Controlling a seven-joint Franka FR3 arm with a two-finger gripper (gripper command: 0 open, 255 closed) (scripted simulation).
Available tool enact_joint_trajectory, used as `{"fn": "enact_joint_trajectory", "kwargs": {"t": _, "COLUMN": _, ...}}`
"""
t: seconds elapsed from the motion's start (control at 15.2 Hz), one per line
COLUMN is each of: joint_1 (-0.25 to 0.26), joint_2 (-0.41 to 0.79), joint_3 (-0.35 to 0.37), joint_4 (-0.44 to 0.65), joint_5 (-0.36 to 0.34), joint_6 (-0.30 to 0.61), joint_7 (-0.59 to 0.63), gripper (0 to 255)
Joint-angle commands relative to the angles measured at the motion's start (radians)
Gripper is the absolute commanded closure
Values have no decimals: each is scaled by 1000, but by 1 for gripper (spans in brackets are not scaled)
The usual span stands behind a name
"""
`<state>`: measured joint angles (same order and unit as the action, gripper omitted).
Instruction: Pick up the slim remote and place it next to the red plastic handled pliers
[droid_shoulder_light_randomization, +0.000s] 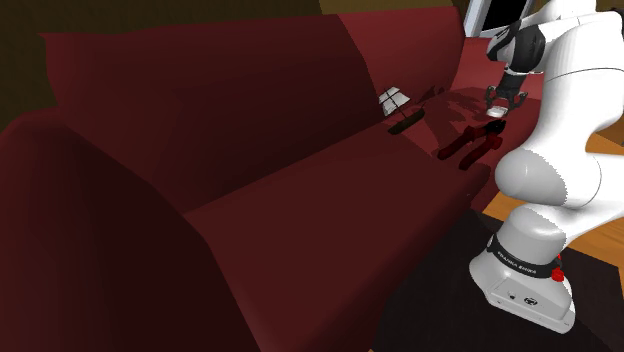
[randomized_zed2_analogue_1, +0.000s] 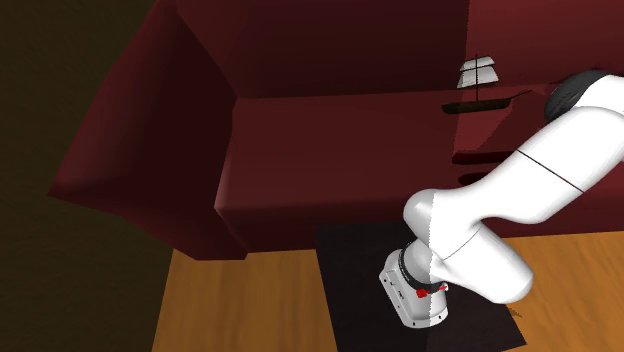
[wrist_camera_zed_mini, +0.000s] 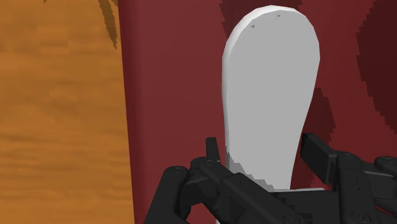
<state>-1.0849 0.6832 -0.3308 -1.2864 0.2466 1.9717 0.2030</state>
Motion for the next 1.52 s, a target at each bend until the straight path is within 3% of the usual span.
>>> {"fn": "enact_joint_trajectory", "kwargs": {"t": 0.0, "joint_1": 0, "joint_2": 0, "joint_3": 0, "joint_4": 0, "joint_5": 0, "joint_6": 2, "joint_7": 0, "gripper": 255}}
{"fn": "enact_joint_trajectory", "kwargs": {"t": 0.26, "joint_1": 0, "joint_2": 0, "joint_3": 0, "joint_4": 0, "joint_5": 0, "joint_6": 2, "joint_7": 0, "gripper": 255}}
{"fn": "enact_joint_trajectory", "kwargs": {"t": 0.33, "joint_1": 0, "joint_2": 0, "joint_3": 0, "joint_4": 0, "joint_5": 0, "joint_6": 2, "joint_7": 0, "gripper": 0}}
{"fn": "enact_joint_trajectory", "kwargs": {"t": 0.66, "joint_1": 0, "joint_2": 0, "joint_3": 0, "joint_4": 0, "joint_5": 0, "joint_6": 2, "joint_7": 0, "gripper": 0}}
{"fn": "enact_joint_trajectory", "kwargs": {"t": 0.92, "joint_1": -5, "joint_2": -34, "joint_3": -8, "joint_4": 72, "joint_5": -13, "joint_6": -103, "joint_7": 10, "gripper": 0}}
{"fn": "enact_joint_trajectory", "kwargs": {"t": 1.45, "joint_1": -5, "joint_2": -34, "joint_3": -8, "joint_4": 72, "joint_5": -13, "joint_6": -103, "joint_7": 10, "gripper": 0}}
